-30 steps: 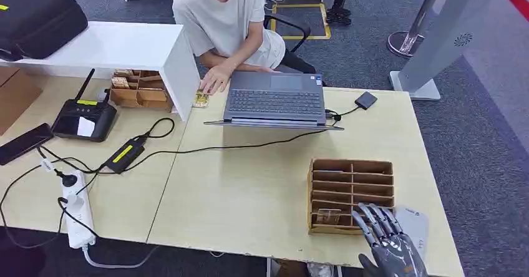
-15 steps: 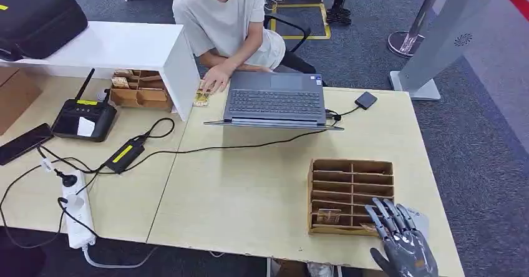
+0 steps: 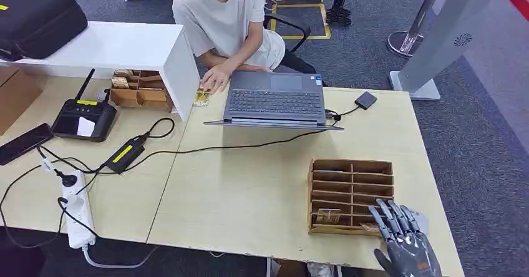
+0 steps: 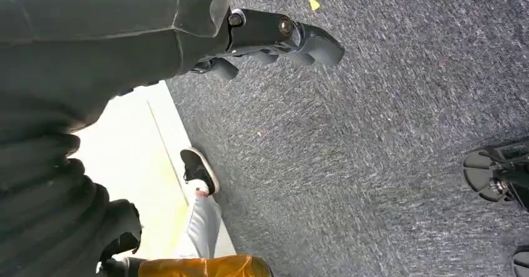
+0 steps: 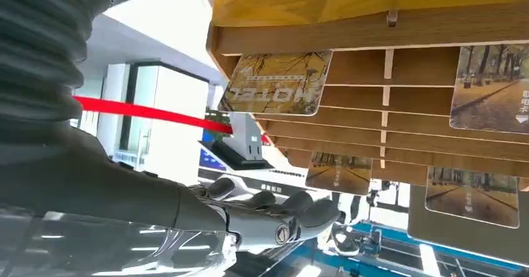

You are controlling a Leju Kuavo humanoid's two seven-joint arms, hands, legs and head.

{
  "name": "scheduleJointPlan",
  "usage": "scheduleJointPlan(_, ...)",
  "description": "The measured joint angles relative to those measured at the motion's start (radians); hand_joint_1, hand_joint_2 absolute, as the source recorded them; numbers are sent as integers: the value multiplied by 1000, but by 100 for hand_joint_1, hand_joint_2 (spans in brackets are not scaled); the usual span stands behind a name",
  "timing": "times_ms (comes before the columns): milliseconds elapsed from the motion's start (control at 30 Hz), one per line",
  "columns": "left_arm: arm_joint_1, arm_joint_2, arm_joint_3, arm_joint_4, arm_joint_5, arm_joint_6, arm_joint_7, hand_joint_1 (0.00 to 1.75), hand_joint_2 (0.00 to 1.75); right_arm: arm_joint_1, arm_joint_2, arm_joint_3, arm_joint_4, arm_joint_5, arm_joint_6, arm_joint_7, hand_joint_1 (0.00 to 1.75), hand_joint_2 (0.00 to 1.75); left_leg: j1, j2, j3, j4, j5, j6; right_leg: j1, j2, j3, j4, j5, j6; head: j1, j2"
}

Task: Pass the card to the sensor for recognition and then transmit it.

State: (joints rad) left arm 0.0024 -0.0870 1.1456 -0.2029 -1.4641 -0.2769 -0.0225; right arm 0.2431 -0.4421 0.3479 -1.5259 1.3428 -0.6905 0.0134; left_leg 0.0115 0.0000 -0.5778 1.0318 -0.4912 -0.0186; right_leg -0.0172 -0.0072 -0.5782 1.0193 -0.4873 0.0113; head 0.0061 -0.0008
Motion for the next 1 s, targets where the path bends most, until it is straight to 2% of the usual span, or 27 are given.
scheduleJointPlan(733, 0, 0, 0, 0, -1, 0, 0, 0, 175, 2, 42, -11, 35, -6, 0, -32, 0, 175, 0, 0, 0, 0, 0, 0, 0, 0, 0, 0, 0, 0, 0, 0)
scheduleJointPlan(1000, 0, 0, 0, 0, -2, -1, 0, 0, 175, 1, 46, -22, 61, -24, 0, -23, 0, 175, 0, 0, 0, 0, 0, 0, 0, 0, 0, 0, 0, 0, 0, 0)
